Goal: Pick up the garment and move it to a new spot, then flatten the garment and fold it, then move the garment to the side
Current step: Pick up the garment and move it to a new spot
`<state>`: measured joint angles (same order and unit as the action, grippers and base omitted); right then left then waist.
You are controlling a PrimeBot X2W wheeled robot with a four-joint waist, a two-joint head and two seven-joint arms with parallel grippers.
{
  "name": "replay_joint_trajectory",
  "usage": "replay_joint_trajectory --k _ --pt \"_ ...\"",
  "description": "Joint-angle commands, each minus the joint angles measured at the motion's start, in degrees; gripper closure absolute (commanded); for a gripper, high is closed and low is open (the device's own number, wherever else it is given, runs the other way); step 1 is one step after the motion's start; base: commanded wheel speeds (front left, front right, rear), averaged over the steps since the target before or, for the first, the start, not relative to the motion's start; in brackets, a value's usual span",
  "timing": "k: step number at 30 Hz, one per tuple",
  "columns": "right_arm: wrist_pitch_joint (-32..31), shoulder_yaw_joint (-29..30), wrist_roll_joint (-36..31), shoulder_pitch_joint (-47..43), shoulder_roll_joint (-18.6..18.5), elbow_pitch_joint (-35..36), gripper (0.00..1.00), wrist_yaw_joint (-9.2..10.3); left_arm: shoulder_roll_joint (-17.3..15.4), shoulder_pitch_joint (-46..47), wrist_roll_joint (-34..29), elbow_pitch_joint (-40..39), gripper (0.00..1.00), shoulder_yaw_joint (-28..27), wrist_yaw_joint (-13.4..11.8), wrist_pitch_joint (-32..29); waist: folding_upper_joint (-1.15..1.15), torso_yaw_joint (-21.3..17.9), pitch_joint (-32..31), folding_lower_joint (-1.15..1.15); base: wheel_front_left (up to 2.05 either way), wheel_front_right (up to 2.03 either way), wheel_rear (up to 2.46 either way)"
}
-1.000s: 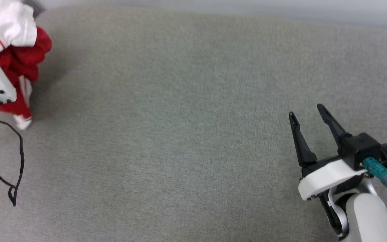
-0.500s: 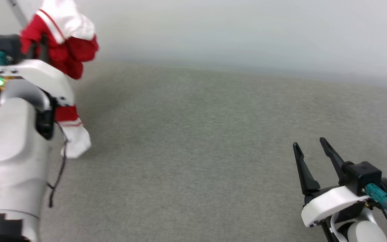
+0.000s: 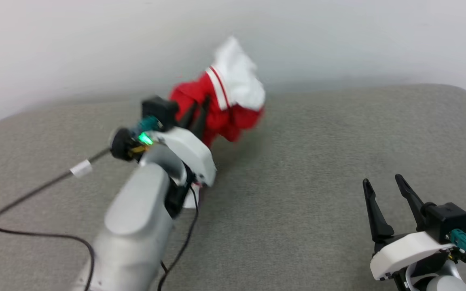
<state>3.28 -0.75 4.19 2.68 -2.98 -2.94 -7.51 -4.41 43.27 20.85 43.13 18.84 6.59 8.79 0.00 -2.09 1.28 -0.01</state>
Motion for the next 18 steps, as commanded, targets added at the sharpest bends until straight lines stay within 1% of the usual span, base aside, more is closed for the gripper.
replay_joint_trajectory --k 1,6,12,13,14,18 --pt "-0.24 0.41 0.03 -0.72 0.15 0.63 0.00 0.04 0.53 -3.04 0.94 -1.34 1.00 2.29 0.34 0.59 0.00 -2.21 0.56 0.01 0.00 0.00 0.00" --pt "-0.44 0.97 -0.10 -1.06 0.15 1.60 0.00 0.04 1.30 -11.35 2.52 -4.74 1.00 8.62 0.41 0.77 0.00 -3.37 2.44 0.01 0.00 0.00 0.00" --pt "-0.20 1.39 0.11 -0.27 0.14 1.98 0.00 0.04 1.49 -19.75 2.15 -6.63 1.00 13.54 -1.45 0.90 0.00 -3.05 4.86 0.01 0.00 0.00 0.00" --pt "-0.12 1.41 0.12 -0.14 0.15 1.88 0.00 0.04 1.47 -20.77 2.09 -6.68 0.67 14.04 -1.63 0.97 0.00 -2.94 4.96 0.01 0.00 0.00 0.00" --pt "-0.09 1.40 0.13 0.03 0.14 1.83 0.00 0.04 1.46 -21.46 2.08 -6.88 0.00 14.52 -1.89 1.26 0.00 -2.84 5.15 0.01 0.00 0.00 0.00" --pt "-0.03 1.89 0.23 0.48 0.13 1.50 0.00 0.04 1.54 -22.49 2.66 -9.24 0.00 15.67 -2.94 3.57 0.00 -2.04 4.99 0.01 0.00 0.00 0.00"
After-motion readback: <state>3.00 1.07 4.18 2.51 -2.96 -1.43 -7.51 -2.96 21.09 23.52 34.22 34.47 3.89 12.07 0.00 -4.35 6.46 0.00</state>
